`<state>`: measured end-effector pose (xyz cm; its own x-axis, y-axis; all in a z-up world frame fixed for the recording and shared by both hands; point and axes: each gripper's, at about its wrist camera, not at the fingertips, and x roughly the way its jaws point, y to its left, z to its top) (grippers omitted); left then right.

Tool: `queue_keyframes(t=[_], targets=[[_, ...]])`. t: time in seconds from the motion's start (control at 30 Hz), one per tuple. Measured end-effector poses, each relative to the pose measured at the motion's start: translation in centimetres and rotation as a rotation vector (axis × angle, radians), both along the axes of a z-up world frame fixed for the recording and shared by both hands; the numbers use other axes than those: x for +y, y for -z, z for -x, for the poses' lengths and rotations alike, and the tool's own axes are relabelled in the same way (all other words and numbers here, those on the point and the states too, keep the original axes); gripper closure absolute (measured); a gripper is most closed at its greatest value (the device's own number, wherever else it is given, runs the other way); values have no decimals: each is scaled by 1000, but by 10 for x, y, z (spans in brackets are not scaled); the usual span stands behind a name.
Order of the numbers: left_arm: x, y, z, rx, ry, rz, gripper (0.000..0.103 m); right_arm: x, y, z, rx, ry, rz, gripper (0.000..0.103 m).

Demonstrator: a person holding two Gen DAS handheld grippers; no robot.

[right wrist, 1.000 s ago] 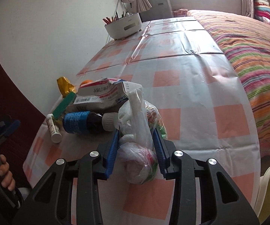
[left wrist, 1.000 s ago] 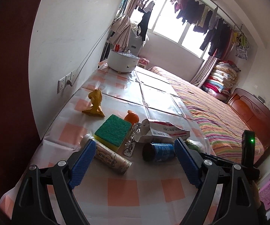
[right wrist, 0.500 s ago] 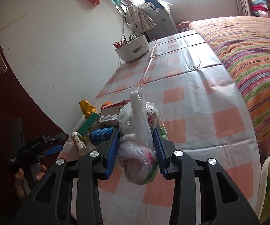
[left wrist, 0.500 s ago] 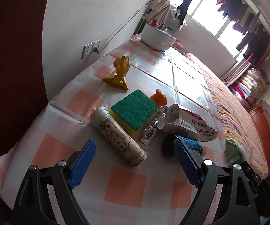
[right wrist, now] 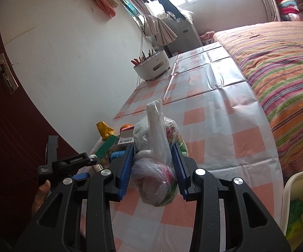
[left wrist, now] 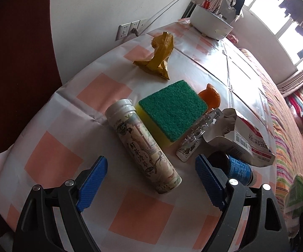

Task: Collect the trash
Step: 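Grasp the tall printed drink bottle with the left tool while the right tool holds the bag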

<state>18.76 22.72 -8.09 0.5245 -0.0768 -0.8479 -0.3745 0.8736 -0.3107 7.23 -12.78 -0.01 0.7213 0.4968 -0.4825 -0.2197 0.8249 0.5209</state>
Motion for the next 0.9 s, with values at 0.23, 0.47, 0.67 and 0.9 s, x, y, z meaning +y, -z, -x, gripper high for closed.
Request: queue_keyframes(t=[0.23,0.47,0.67,0.9], targets=[[2,3,-4,19,-36,0,20,-6,-6,8,-25,4,-23,67],[-3,3,-13,45,-50,-35,20,-8,-6,10,-31,15,-33,67],[-7,3,-13,47,-43,-110,44,-16,-9,15,-48,38,-51,67],[-3,4,-11,28,-20,-139,63,-23,-14,20,-72,68,-50,83]])
